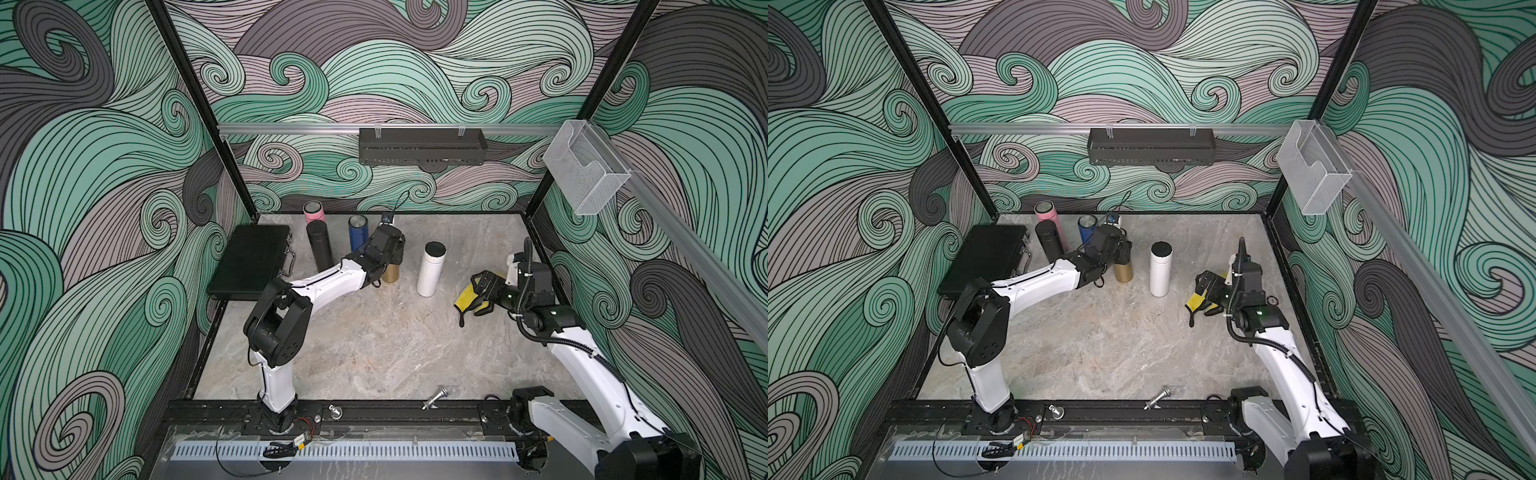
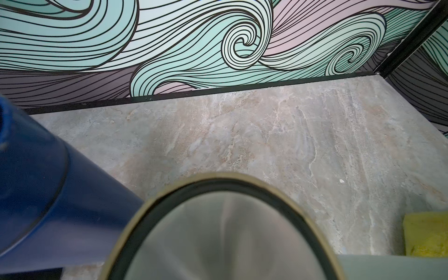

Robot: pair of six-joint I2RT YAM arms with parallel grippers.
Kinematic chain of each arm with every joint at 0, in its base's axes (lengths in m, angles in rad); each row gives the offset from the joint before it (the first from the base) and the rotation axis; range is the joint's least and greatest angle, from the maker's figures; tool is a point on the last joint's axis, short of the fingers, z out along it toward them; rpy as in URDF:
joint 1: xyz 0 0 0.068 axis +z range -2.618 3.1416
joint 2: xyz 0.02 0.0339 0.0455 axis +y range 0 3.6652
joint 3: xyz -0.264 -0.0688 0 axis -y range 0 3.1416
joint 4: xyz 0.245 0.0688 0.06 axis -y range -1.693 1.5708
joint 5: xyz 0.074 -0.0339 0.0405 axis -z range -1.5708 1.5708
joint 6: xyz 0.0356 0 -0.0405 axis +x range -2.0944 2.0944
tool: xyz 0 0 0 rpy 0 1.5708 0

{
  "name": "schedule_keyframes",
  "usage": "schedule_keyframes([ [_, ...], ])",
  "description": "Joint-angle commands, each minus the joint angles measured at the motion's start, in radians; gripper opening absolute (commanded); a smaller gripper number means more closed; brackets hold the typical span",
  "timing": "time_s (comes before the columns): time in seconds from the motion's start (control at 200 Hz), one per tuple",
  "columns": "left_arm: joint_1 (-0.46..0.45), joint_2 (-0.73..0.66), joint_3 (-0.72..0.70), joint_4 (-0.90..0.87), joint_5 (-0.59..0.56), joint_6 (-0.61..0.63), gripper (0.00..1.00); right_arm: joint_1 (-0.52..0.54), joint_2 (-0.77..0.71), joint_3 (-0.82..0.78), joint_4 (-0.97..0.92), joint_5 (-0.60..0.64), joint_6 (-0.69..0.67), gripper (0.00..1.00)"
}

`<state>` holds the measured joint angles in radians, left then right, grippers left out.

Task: Wipe the surface of the thermos
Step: Pick up the thermos from the center of the board, then pick up the cleaning item at the center of the board.

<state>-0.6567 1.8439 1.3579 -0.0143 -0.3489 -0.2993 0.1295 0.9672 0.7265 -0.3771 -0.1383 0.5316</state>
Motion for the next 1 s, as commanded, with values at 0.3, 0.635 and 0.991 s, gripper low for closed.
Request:
schedule_keyframes([
  [0.3, -0.038, -0.258, -0.108, -0.077, 0.05, 0.052, 0.0, -0.026, 0.202, 0.096, -0.148, 0.152, 0.111, 1.0],
  [0.635, -0.054, -0.509, -0.238, -0.183, 0.07, 0.005, 0.0, -0.057, 0.354, 0.236, -0.154, 0.217, 0.018, 1.0],
  [0.991, -0.055, -0.564, -0.294, -0.148, 0.06, 0.008, 0.0, -0.093, 0.633, 0.334, -0.177, 0.153, 0.034, 0.97],
])
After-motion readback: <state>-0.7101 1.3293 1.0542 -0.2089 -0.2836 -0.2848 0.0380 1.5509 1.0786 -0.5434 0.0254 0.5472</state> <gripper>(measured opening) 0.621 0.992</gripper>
